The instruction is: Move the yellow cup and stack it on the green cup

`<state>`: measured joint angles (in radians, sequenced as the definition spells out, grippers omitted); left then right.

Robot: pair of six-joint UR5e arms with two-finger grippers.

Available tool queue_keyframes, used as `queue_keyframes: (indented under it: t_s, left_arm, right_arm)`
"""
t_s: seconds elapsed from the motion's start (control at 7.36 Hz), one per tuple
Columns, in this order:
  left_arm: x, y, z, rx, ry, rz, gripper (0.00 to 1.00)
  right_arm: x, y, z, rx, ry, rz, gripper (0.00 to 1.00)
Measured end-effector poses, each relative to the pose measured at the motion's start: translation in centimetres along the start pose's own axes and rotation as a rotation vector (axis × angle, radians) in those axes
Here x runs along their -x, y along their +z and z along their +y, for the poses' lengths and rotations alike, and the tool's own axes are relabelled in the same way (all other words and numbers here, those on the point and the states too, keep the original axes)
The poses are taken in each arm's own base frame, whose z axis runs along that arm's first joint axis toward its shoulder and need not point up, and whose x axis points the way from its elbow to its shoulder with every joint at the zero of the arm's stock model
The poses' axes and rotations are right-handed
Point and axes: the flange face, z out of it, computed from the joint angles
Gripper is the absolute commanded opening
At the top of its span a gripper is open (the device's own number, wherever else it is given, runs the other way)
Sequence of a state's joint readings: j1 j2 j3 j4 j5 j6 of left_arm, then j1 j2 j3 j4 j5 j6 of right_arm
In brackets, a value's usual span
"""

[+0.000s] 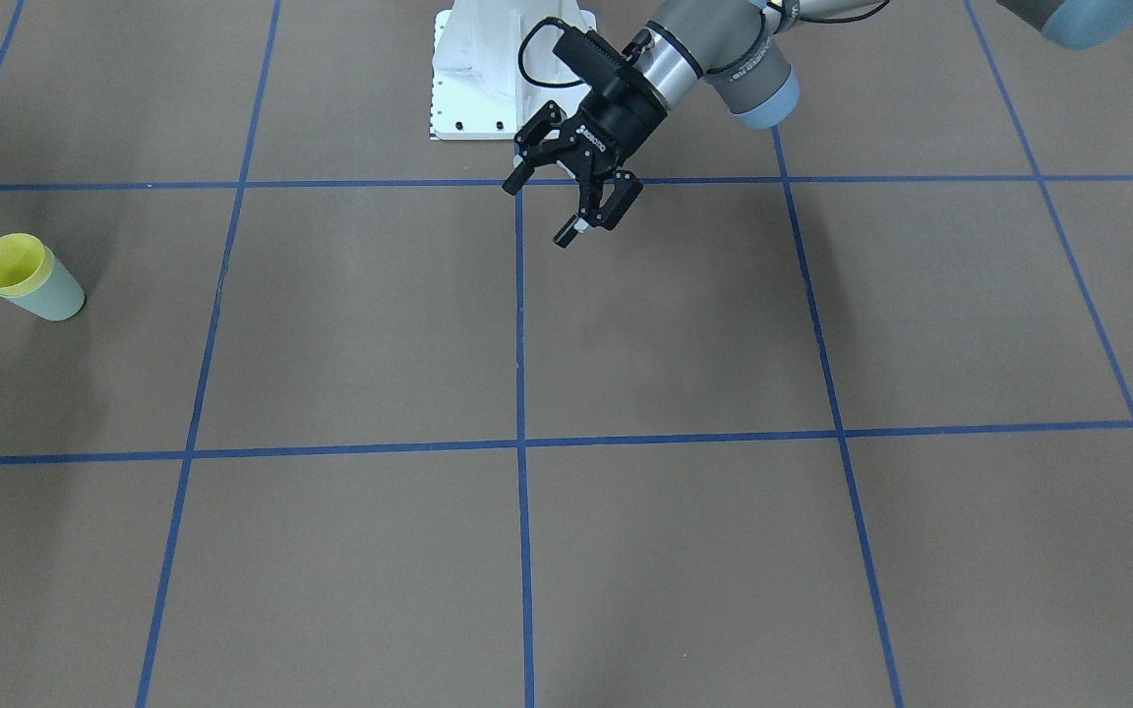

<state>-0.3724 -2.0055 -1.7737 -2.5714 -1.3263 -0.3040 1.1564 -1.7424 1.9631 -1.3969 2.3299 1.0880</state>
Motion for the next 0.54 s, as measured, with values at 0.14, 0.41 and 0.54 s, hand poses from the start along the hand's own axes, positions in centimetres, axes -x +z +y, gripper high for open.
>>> queue_keyframes:
  t_s: [0.14,0.41,0.54]
  left_arm:
    - [4.5,0.4,0.8,0.061,-0.001,-0.097,0.99]
    - [14.9,1.2,3.0,0.305,-0.103,-0.268,0.99]
    - [19.9,0.7,4.3,0.485,-0.165,-0.338,0.99]
  right_arm:
    - [1.4,-0.7,-0.7,-0.043,-0.028,-0.005,1.00]
    - [2.5,-2.1,-2.8,-0.115,-0.131,-0.006,1.00]
    - [2.8,-2.8,-4.1,-0.134,-0.186,-0.009,1.00]
